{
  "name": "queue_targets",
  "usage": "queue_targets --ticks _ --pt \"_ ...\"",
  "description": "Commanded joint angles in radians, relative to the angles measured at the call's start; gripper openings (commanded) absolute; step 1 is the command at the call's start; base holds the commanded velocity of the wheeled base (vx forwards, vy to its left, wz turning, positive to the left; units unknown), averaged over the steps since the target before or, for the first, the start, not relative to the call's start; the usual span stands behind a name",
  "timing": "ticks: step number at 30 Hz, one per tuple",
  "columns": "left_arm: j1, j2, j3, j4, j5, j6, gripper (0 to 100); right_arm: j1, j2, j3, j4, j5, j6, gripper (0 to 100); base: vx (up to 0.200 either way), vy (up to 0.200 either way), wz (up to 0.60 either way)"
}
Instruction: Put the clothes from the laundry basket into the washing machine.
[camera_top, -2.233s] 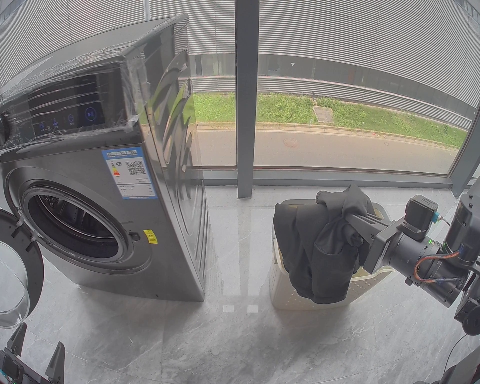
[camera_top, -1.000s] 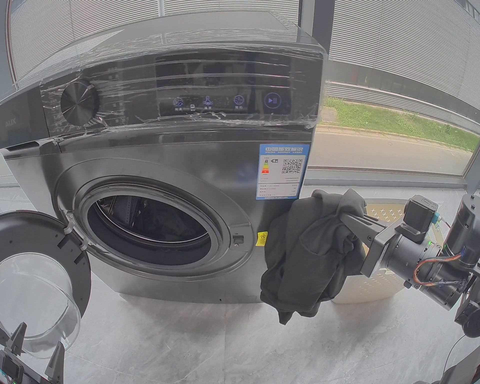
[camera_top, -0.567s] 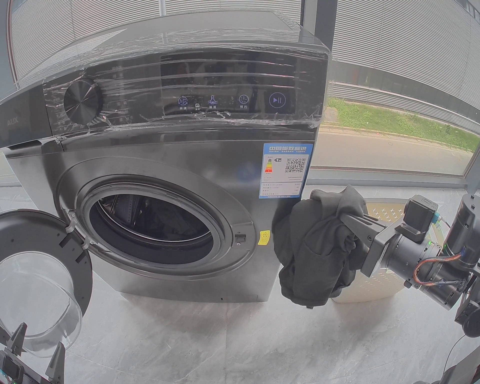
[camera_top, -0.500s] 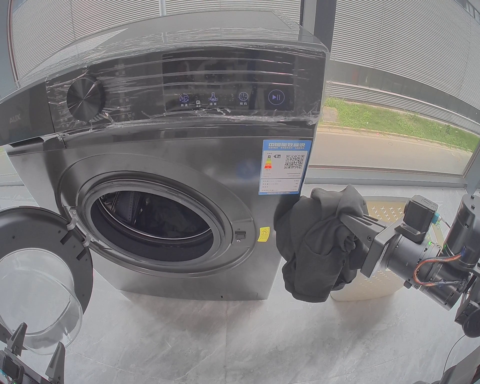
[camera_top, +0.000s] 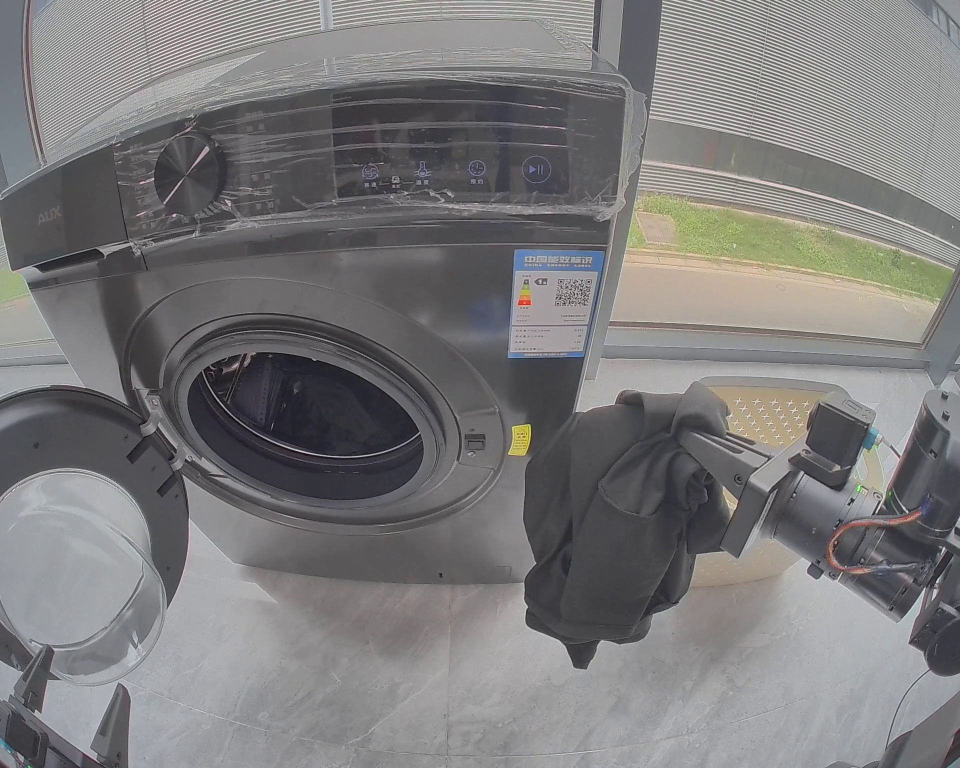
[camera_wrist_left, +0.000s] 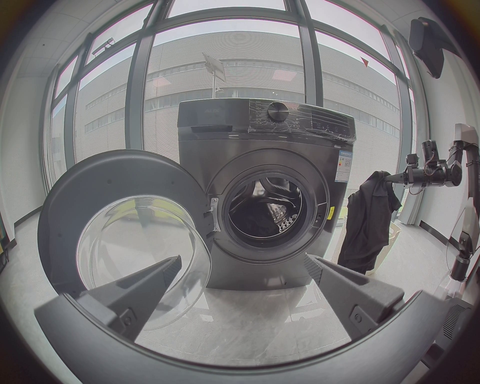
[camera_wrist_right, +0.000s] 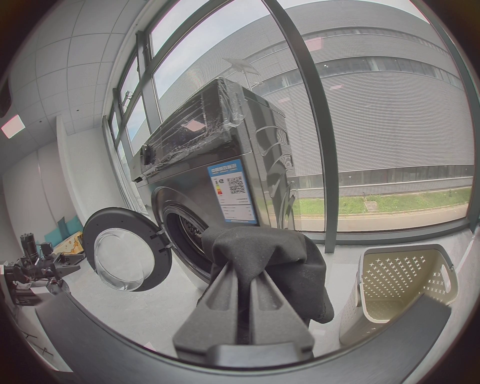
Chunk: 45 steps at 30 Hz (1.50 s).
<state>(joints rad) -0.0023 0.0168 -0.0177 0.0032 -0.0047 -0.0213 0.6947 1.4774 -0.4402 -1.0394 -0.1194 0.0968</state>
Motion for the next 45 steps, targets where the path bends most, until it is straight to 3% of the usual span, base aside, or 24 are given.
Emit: queue_targets --ticks 1,16,22,31,45 --pt "-0.001 -0.011 0.016 0.0 0.0 0.0 100 0.0 0.003 0.001 -0.001 0.0 0.0 0 0.0 0.2 0.0" --pt "-0.001 -0.011 0.016 0.0 0.0 0.0 100 0.012 0.001 0.003 -0.001 0.0 0.0 0 0.0 0.2 0.0" --pt "-0.001 -0.011 0.016 0.0 0.0 0.0 100 0.014 0.001 0.003 -0.002 0.0 0.0 0 0.0 0.0 0.0" --pt "-0.001 -0.011 0.016 0.0 0.0 0.0 100 0.014 0.0 0.005 -0.002 0.0 0.0 0 -0.2 0.0 0.0" --pt "-0.001 -0.011 0.016 0.001 -0.001 0.0 100 0.014 0.003 0.005 -0.002 0.0 0.0 0 0.0 0.014 0.0"
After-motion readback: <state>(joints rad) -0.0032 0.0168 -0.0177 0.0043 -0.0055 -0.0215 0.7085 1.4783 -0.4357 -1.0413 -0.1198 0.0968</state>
